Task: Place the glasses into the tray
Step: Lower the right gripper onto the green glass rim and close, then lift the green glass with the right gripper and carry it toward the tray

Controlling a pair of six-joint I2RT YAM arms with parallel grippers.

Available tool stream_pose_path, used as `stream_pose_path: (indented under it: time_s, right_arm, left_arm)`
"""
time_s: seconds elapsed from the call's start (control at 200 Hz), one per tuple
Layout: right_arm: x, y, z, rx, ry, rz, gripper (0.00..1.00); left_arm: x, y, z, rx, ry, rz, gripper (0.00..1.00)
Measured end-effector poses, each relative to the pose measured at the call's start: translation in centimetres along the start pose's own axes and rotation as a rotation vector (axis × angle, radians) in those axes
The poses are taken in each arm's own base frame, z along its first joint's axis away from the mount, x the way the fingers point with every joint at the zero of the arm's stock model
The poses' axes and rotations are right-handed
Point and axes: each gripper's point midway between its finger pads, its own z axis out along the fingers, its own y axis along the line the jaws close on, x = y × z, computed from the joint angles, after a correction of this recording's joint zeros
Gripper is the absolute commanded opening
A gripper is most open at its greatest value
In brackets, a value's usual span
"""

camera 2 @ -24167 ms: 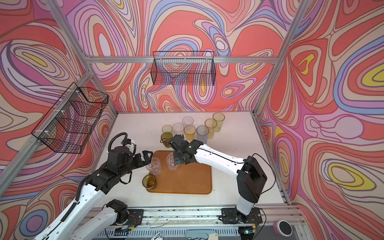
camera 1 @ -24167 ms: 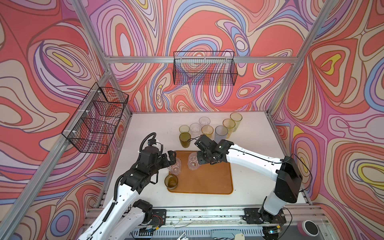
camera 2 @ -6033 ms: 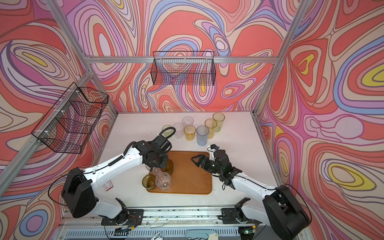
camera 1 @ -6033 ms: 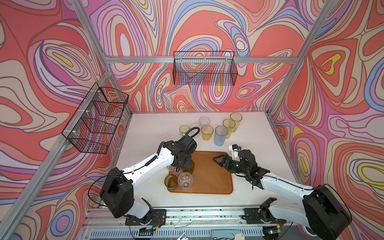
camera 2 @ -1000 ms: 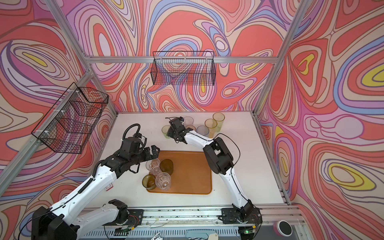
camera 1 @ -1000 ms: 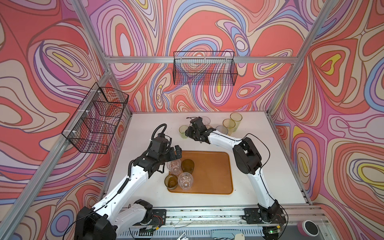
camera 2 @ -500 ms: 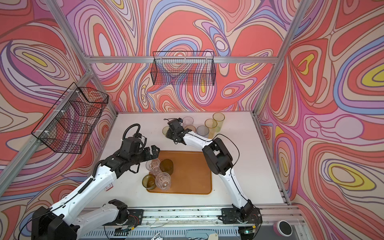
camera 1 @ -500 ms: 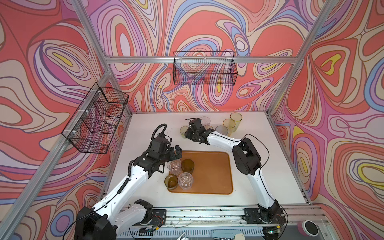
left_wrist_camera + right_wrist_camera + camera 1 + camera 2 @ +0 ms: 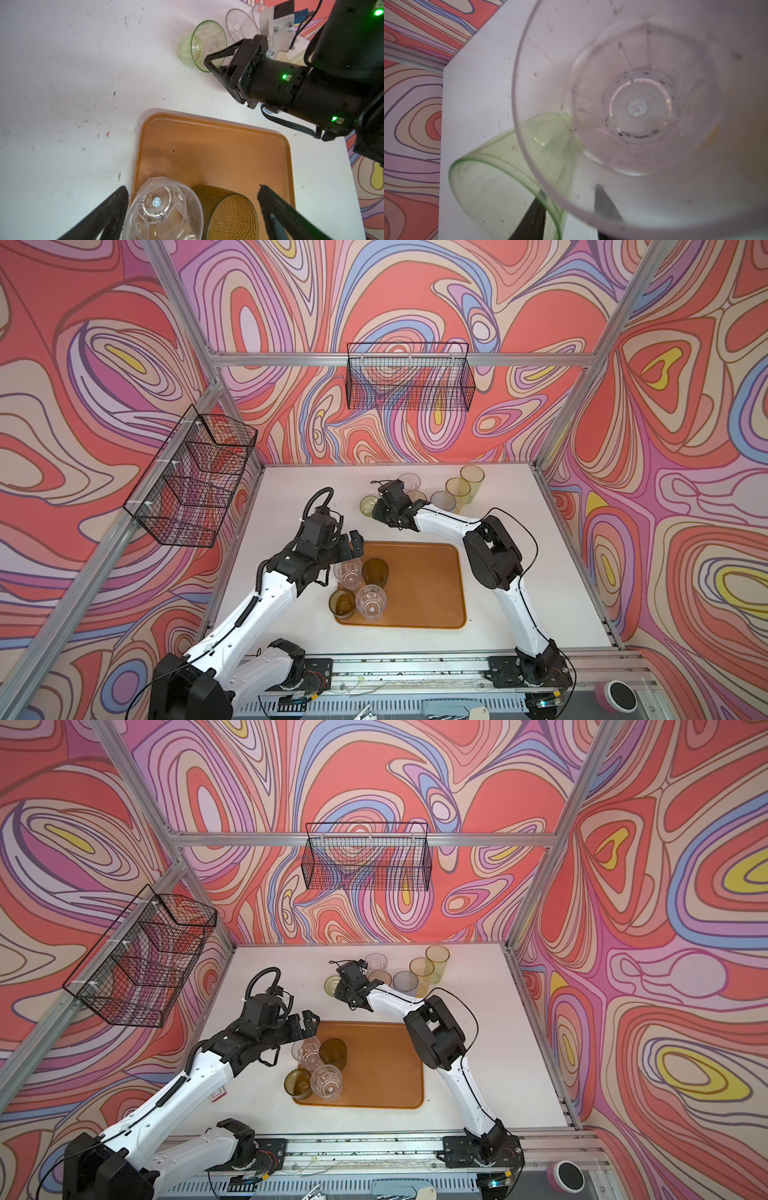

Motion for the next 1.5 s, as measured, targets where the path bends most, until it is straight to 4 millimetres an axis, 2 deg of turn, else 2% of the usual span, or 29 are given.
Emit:
stream_pose_path:
  time_s: [0.1,0.23,0.581,0.901,1.032,1.167,1.332,1.502]
  right_arm:
    - [0.0,-0.1,0.0,0.003,0.000,0.004,0.24]
    - [0.1,-0.2,0.1,0.004,0.000,0.003,0.21]
    - [0.4,-0.5,0.2,0.007,0.007,0.003,0.00]
    - [0.8,-0.8,0.0,0.005,0.014,-0.010,0.00]
    - [1.0,-0.9,-0.9,0.008,0.018,-0.036,0.00]
    - [0.3,0.2,-2.3,-0.016,0.001,-0.063,0.00]
    - [-0.5,1.4,-5.1,-0.054,-0.022,-0.095,0.00]
    - [-1.2,2.4,-8.1,-0.093,-0.053,-0.143,0.00]
  left_arm:
    - [0.0,0.0,0.0,-0.001,0.001,0.000,1.00]
    - [0.1,0.1,0.2,-0.004,0.007,0.000,1.00]
    - [0.2,0.1,0.3,-0.008,0.011,0.000,1.00]
    - [0.2,0.1,0.3,-0.008,0.011,0.000,1.00]
    - [0.2,0.1,0.3,-0.007,0.010,0.000,1.00]
    - [0.0,0.0,0.1,-0.002,0.002,-0.003,1.00]
    - [-0.3,-0.2,-0.7,0.009,-0.011,-0.009,1.00]
    - [-1.4,-1.1,-2.5,0.029,-0.038,-0.004,1.00]
